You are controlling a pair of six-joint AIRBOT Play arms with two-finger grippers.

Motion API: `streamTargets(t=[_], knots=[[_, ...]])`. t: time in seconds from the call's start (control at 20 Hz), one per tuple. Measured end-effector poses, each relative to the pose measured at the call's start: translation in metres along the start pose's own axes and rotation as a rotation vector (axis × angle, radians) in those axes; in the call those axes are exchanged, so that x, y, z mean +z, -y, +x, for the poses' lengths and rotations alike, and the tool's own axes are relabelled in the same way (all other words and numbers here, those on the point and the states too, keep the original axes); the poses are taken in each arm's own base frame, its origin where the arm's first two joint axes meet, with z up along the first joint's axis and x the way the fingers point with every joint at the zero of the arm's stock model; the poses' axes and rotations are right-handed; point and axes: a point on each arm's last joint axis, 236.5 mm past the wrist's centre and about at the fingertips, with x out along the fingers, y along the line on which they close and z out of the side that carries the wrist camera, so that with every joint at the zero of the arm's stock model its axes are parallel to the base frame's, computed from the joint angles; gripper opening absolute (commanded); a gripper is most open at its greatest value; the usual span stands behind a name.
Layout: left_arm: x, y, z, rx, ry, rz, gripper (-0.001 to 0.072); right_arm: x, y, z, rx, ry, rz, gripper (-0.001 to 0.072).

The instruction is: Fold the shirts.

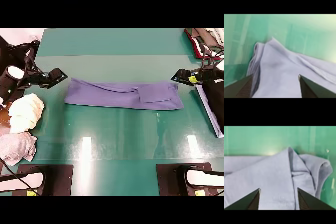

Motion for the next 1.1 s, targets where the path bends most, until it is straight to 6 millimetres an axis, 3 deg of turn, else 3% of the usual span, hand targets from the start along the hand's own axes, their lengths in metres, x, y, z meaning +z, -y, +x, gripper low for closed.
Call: streamTargets(t=[0.05,0.1,0.2,0.35,0.5,0.75,0.95,1.0,1.1], knots=[[0.0,0.004,-0.001,-0.009,-0.011,0.003,0.0168,-0.003,0.004,-0.001,0.007,-0.029,0.002,0.0583],[-0.003,0.007,-0.003,-0.016,-0.031,0.011,0.0034,-0.006,0.01,-0.003,0.014,-0.059,0.004,0.0598],[-0.009,0.012,-0.005,-0.028,-0.072,0.037,0.0034,-0.016,0.024,-0.008,0.047,-0.119,0.031,0.0716],[-0.024,0.015,-0.008,-0.041,-0.142,0.065,0.0033,-0.039,0.056,-0.008,0.089,-0.191,0.124,0.0715],[-0.039,0.02,-0.011,-0.055,-0.206,0.083,0.0025,-0.058,0.074,0.004,0.197,-0.236,0.235,0.0712],[-0.072,0.05,-0.006,-0.092,-0.297,0.159,0.0025,-0.066,0.074,0.03,0.357,-0.301,0.308,0.0701],[-0.1,0.082,0.0,-0.129,-0.347,0.233,0.0024,-0.064,0.058,0.048,0.417,-0.347,0.276,0.0691],[-0.105,0.088,0.001,-0.136,-0.353,0.247,0.0024,-0.064,0.051,0.052,0.431,-0.36,0.267,0.0673],[-0.114,0.101,0.003,-0.152,-0.359,0.277,0.0024,-0.068,0.039,0.061,0.451,-0.391,0.248,0.0547]])
